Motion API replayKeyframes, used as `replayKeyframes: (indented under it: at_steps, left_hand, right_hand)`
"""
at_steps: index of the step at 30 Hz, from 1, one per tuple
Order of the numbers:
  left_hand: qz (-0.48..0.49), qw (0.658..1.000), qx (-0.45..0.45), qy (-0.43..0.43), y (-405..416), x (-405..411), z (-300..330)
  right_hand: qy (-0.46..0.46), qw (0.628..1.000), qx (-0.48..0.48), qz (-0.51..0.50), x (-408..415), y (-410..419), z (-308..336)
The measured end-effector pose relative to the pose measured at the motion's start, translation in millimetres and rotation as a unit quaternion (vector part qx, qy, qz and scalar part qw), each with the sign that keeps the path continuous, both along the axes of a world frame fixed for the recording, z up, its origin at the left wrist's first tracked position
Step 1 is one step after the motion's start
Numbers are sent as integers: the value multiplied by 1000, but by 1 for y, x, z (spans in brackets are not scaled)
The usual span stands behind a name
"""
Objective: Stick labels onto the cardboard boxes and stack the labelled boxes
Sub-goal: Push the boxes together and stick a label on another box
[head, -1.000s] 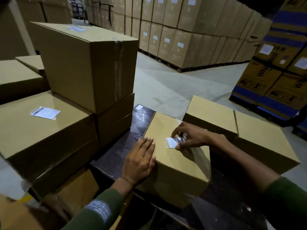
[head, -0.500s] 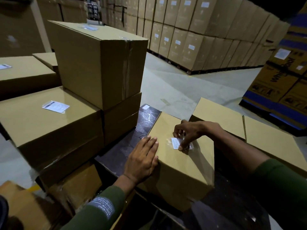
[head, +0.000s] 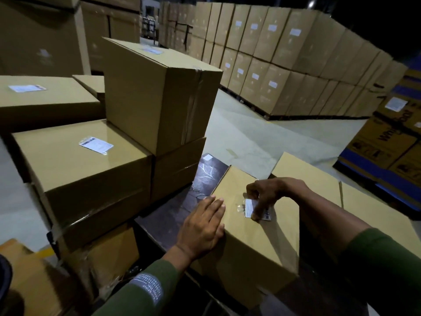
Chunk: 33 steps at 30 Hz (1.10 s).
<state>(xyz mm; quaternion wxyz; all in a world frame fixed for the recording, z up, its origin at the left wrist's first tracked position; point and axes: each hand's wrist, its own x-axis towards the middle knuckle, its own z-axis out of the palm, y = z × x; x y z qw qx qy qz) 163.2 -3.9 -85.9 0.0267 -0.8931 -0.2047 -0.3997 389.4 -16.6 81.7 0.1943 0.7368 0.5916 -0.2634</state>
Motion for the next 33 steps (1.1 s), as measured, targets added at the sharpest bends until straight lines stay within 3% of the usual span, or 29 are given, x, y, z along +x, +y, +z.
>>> replayKeyframes:
  at_steps: [16, 24, 27, 30, 33]
  left_hand:
    - [-4, 1000, 0, -9, 2, -1, -3]
    - [-10, 1000, -13, 14, 2, -3, -1]
    - [-15, 1000, -25, 10, 3, -4, 0]
    - [-13, 999, -50, -5, 1, -6, 0]
    - [-12, 999, -47, -3, 1, -8, 0]
  right_hand:
    - [61, 991, 109, 40, 15, -26, 2]
    - [160, 959, 228, -51, 22, -55, 13]
    - [255, 911, 292, -144, 19, -76, 9]
    - [411, 800, 330, -285, 10, -97, -11]
    - [478, 705, 362, -377, -2, -111, -32]
